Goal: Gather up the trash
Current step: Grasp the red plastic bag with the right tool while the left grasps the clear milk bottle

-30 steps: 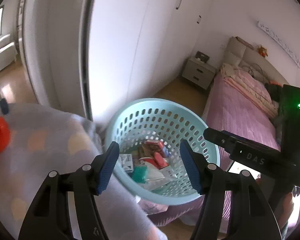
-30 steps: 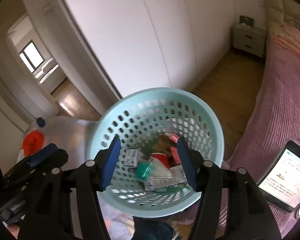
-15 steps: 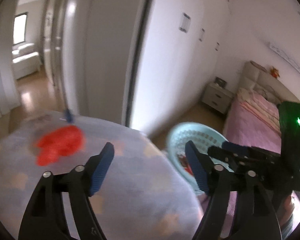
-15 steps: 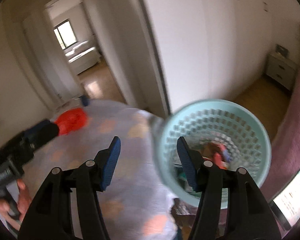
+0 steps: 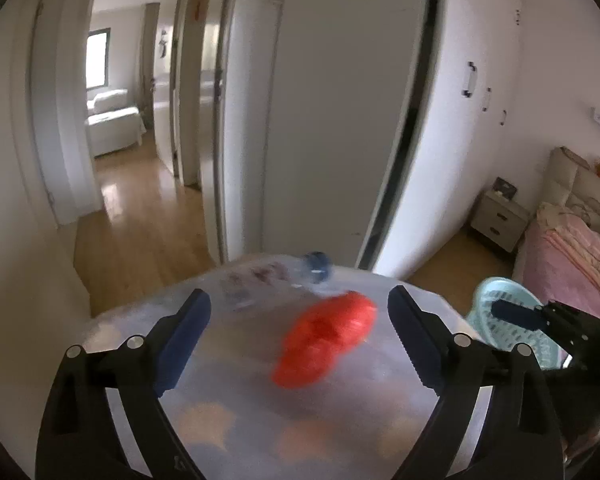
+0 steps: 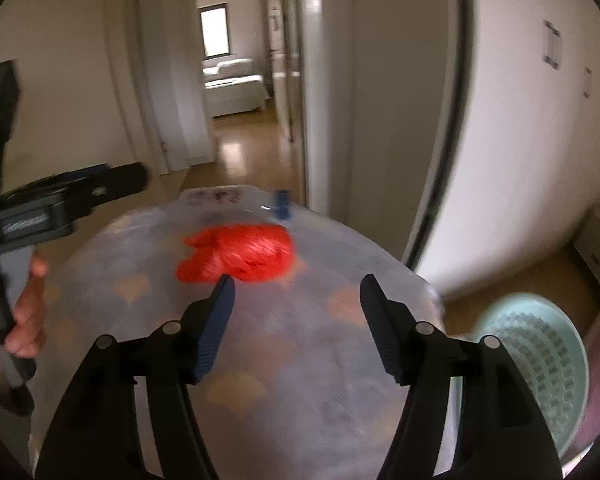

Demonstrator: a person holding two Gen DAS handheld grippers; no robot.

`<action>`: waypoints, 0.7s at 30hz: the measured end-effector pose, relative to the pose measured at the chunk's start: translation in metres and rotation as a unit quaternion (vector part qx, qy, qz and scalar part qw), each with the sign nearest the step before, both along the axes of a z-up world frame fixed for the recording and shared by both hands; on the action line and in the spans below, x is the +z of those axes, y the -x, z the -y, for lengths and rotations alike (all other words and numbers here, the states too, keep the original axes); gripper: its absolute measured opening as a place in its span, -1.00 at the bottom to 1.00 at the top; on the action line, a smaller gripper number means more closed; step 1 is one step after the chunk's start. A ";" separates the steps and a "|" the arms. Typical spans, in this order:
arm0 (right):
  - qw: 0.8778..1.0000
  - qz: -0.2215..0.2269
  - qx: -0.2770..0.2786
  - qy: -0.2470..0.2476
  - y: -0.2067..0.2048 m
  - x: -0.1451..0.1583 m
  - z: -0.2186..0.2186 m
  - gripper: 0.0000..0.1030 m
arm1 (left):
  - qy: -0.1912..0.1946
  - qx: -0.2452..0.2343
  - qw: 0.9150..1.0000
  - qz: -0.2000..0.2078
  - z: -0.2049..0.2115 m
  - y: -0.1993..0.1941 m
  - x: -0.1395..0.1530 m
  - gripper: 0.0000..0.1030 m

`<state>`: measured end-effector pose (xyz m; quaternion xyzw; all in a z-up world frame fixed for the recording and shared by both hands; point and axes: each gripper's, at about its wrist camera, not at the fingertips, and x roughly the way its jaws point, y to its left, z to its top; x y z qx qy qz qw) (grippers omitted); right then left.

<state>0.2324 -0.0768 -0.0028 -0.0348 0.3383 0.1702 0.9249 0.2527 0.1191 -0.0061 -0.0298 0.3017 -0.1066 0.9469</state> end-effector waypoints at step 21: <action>0.992 -0.091 0.083 -0.040 -0.131 -0.055 -0.052 0.41 | 0.051 -0.060 0.988 -0.132 -0.046 -0.166 -0.074 0.64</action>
